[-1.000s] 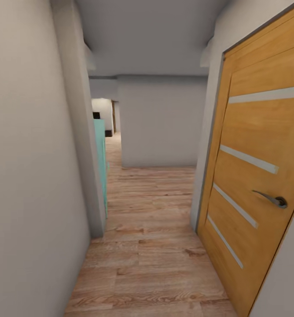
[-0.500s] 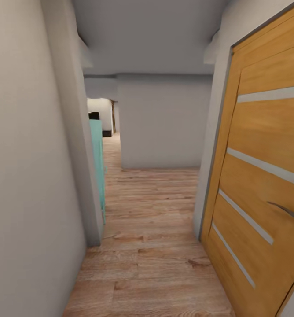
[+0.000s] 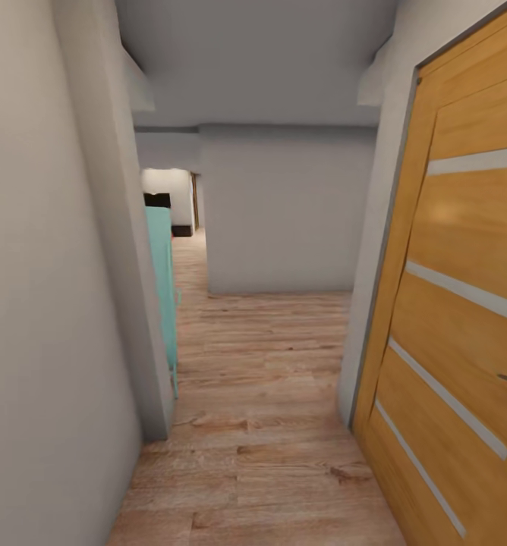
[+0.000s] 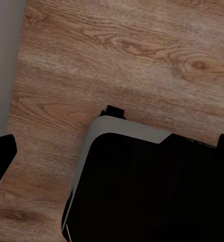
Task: Move the two storage containers from the living room to the garage. In the garage, place one container on the floor and stack the other container on top of it (either order is fine).
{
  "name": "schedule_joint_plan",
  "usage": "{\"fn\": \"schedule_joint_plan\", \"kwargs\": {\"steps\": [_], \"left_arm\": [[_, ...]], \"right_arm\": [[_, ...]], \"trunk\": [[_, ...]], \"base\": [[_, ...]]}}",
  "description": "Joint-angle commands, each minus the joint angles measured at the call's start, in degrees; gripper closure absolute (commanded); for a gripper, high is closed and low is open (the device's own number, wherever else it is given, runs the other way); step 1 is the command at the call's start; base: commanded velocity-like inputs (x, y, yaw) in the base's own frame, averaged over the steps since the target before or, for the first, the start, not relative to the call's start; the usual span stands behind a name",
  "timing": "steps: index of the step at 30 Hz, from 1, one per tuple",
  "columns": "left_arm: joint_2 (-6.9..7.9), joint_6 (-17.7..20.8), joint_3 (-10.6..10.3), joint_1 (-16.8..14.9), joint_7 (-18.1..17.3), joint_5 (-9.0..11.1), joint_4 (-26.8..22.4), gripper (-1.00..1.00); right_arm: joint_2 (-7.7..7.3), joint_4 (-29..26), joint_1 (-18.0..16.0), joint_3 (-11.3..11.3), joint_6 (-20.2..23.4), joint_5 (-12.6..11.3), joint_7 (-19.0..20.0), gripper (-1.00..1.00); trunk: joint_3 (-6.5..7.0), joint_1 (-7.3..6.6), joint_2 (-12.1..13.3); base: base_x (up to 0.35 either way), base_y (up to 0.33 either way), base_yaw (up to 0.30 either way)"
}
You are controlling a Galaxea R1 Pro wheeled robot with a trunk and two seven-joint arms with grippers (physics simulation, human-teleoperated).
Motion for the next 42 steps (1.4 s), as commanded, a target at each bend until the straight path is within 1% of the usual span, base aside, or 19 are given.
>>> {"fn": "schedule_joint_plan", "kwargs": {"steps": [1,42], "left_arm": [[-0.01,0.0,0.1,0.0,0.1,0.2,0.0,-1.0],[-0.01,-0.1,0.1,0.0,0.1,0.2,-0.1,-1.0]], "right_arm": [[0.0,0.2,-0.1,-0.1,-0.3,0.6,-0.3,-1.0],[0.0,0.2,-0.1,-0.1,-0.2,0.6,-0.3,-1.0]], "trunk": [[-0.05,0.05,0.0],[-0.05,0.05,0.0]], "base": [[0.323,0.0,0.0],[0.323,0.0,0.0]]}}
